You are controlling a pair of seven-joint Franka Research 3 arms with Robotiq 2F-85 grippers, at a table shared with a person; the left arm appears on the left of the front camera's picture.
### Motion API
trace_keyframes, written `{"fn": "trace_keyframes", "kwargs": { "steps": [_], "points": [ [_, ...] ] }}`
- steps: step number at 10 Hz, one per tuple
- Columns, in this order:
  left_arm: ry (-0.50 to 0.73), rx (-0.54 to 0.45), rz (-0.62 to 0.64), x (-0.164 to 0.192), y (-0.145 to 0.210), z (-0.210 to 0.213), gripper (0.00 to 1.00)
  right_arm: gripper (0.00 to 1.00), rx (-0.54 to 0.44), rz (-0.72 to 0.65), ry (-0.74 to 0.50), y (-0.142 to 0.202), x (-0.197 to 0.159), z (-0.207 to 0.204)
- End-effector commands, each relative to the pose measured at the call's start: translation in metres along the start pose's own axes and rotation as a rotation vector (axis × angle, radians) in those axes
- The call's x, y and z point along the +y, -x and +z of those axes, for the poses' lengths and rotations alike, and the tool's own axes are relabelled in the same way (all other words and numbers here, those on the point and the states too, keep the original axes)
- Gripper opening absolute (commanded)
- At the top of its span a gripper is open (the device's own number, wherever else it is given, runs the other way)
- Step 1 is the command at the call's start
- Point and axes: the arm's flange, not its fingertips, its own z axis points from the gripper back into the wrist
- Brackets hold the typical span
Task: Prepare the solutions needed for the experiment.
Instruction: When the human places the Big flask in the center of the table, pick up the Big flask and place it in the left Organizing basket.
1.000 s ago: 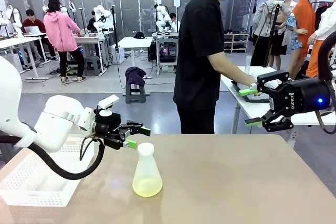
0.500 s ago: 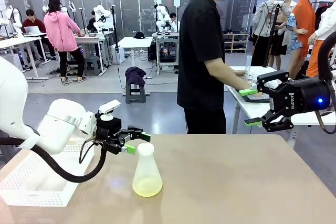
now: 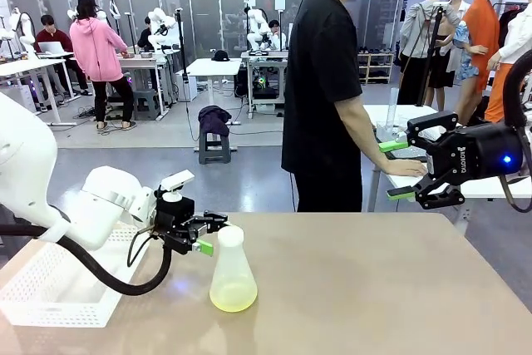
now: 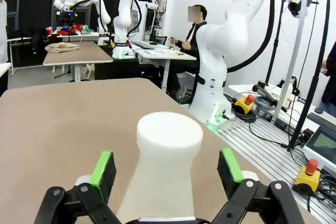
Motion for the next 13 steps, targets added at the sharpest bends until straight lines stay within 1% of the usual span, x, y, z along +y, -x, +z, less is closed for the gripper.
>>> {"fn": "trace_keyframes", "kwargs": {
  "steps": [1,6,8,9,10,12,13],
  "points": [
    [0.046,-0.020,0.036,0.008,0.001,0.003,1.00,0.83,-0.001,0.003,-0.012,0.000,0.002,0.000],
    [0.105,-0.017,0.069,0.016,0.014,-0.018,1.00,0.83,-0.001,0.003,-0.012,0.000,0.002,0.000],
    [0.106,-0.008,0.065,0.018,0.016,-0.022,1.00,0.83,-0.001,0.003,-0.012,0.000,0.002,0.000],
    [0.108,0.002,0.041,0.020,0.017,-0.026,1.00,0.83,-0.001,0.003,-0.012,0.000,0.002,0.000],
    [0.113,-0.009,0.051,0.020,0.017,-0.028,1.00,0.83,-0.001,0.003,-0.012,0.000,0.002,0.000],
    [0.138,0.017,0.067,0.020,0.018,-0.029,1.00,0.83,-0.001,0.003,-0.012,0.000,0.002,0.000],
    [0.156,0.015,0.068,0.019,0.019,-0.029,0.83,0.83,-0.001,0.003,-0.012,0.000,0.002,0.000]
  ]
}}
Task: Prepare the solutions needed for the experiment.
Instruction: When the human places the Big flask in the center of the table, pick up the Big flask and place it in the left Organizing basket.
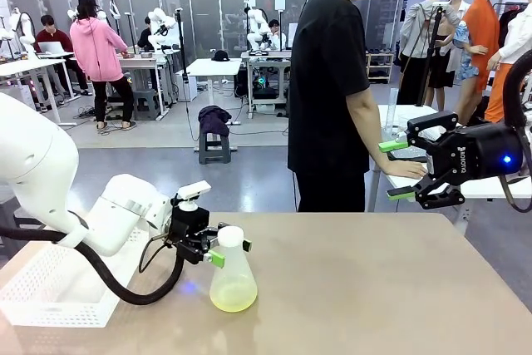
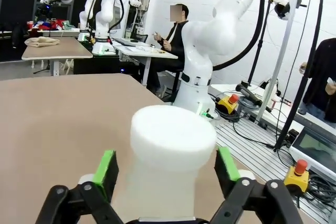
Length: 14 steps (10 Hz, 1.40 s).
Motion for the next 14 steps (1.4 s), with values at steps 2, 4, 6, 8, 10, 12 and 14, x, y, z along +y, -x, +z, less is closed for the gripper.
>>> {"fn": "trace_keyframes", "kwargs": {
  "steps": [2,4,6,8,10,12,14],
  "points": [
    [0.076,0.011,0.007,0.0064,0.0009,0.0013,0.64,0.83,-0.001,0.003,-0.012,0.0003,0.0021,0.0002],
    [0.095,0.005,0.008,0.0080,0.0005,-0.0018,0.46,0.83,-0.001,0.003,-0.012,0.0003,0.0021,0.0002],
    [0.093,0.004,0.014,0.0108,0.0005,-0.0034,0.27,0.83,-0.001,0.003,-0.012,0.0003,0.0021,0.0002],
    [0.096,0.010,0.023,0.0121,0.0007,-0.0046,0.08,0.83,-0.001,0.003,-0.012,0.0003,0.0021,0.0002],
    [0.100,0.020,0.028,0.0117,0.0000,-0.0040,0.00,0.83,-0.001,0.003,-0.012,0.0003,0.0021,0.0002],
    [0.097,0.024,0.028,0.0111,-0.0004,-0.0019,0.00,0.83,-0.001,0.003,-0.012,0.0003,0.0021,0.0002],
    [0.093,0.039,0.026,0.0100,-0.0019,-0.0013,0.00,0.83,-0.001,0.003,-0.012,0.0003,0.0021,0.0002]
  ]
}}
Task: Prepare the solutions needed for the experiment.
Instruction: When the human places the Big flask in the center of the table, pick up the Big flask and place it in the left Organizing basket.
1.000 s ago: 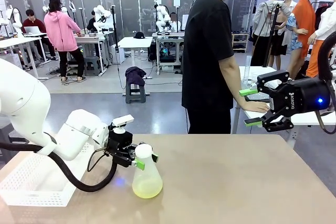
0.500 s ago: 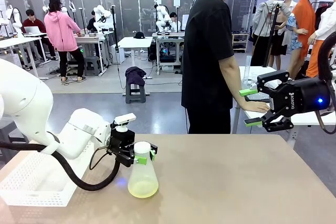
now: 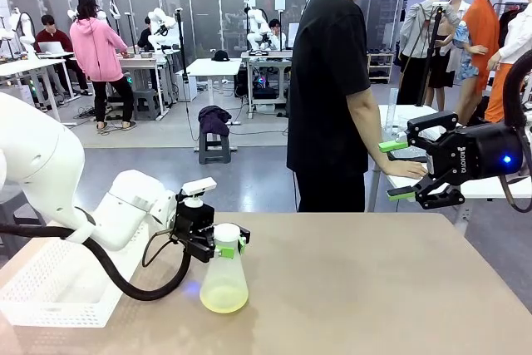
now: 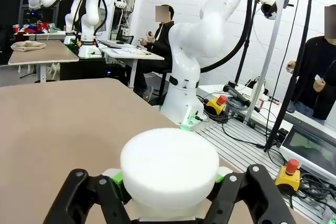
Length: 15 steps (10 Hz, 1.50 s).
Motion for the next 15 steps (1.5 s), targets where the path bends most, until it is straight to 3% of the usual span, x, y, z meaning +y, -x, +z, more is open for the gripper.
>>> {"fn": "trace_keyframes", "kwargs": {
  "steps": [1,6,10,13,15],
  "points": [
    [0.015,0.039,0.022,-0.002,0.006,0.009,0.12,0.83,-0.001,0.003,-0.012,0.000,0.002,0.000],
    [0.002,0.057,-0.017,-0.028,-0.029,0.020,0.09,0.83,-0.001,0.003,-0.012,0.000,0.002,0.000],
    [0.013,0.000,-0.089,-0.063,-0.092,0.052,0.09,0.83,-0.001,0.003,-0.012,0.000,0.002,0.000],
    [-0.060,-0.021,-0.146,-0.106,-0.150,0.114,0.09,0.83,-0.001,0.003,-0.012,0.000,0.002,0.000],
    [-0.184,0.015,-0.204,-0.142,-0.179,0.171,0.09,0.83,-0.001,0.003,-0.012,0.000,0.002,0.000]
  ]
}}
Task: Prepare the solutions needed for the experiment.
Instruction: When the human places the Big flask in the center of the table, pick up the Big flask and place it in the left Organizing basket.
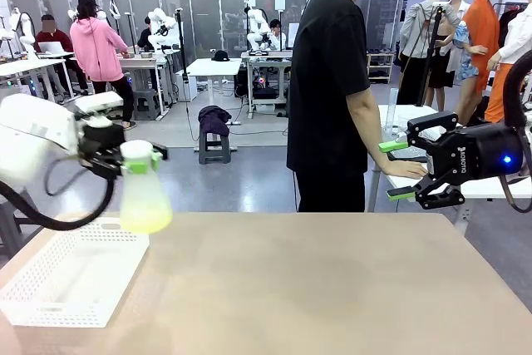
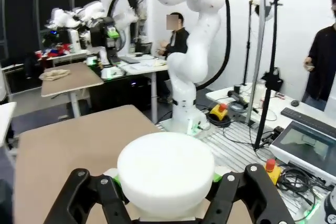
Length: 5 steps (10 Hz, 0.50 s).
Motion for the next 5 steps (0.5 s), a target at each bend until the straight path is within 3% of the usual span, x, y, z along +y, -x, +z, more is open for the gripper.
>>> {"fn": "trace_keyframes", "kwargs": {
  "steps": [1,3,5],
  "points": [
    [-0.141,0.018,-0.028,-0.021,-0.029,0.054,0.09,0.83,-0.001,0.003,-0.012,0.000,0.002,0.000],
    [-0.279,0.038,-0.057,-0.054,-0.038,0.116,0.09,0.83,-0.001,0.003,-0.012,0.000,0.002,0.000],
    [-0.312,0.028,-0.092,-0.083,-0.025,0.170,0.09,0.83,-0.001,0.003,-0.012,0.000,0.002,0.000]
  ]
}}
